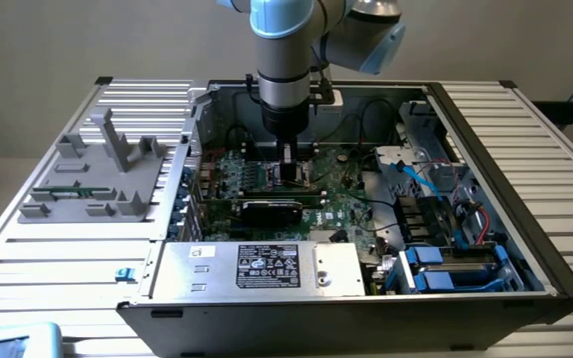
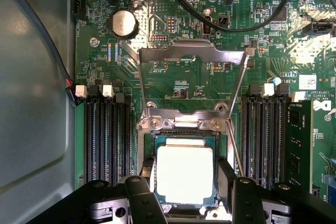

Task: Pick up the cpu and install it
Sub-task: 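Place the cpu into insertion slot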

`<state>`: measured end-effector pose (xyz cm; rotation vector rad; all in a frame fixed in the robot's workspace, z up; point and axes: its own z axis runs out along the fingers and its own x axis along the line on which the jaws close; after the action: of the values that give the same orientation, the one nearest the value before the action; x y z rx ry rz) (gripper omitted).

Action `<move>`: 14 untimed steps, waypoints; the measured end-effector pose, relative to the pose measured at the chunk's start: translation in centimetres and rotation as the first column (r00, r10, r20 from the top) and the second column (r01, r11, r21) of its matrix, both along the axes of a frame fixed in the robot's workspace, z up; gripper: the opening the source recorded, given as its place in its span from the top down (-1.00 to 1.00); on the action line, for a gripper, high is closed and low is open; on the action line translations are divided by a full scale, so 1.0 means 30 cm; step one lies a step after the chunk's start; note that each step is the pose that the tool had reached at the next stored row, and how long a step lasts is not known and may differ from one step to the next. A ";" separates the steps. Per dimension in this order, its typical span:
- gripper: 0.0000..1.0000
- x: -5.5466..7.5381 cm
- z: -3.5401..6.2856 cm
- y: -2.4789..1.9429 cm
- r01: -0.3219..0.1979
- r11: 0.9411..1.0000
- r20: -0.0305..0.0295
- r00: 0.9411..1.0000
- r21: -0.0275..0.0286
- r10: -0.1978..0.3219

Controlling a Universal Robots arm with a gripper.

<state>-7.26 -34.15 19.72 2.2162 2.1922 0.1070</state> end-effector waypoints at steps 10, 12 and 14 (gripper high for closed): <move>-0.11 0.000 0.000 -0.004 0.000 1.000 0.000 1.000 0.002 0.000; -0.11 0.000 0.000 -0.005 0.000 1.000 0.000 1.000 0.006 0.000; -0.11 0.000 0.000 -0.005 0.000 1.000 0.000 1.000 0.009 0.000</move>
<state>-7.26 -34.31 19.73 2.2209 2.1962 0.1167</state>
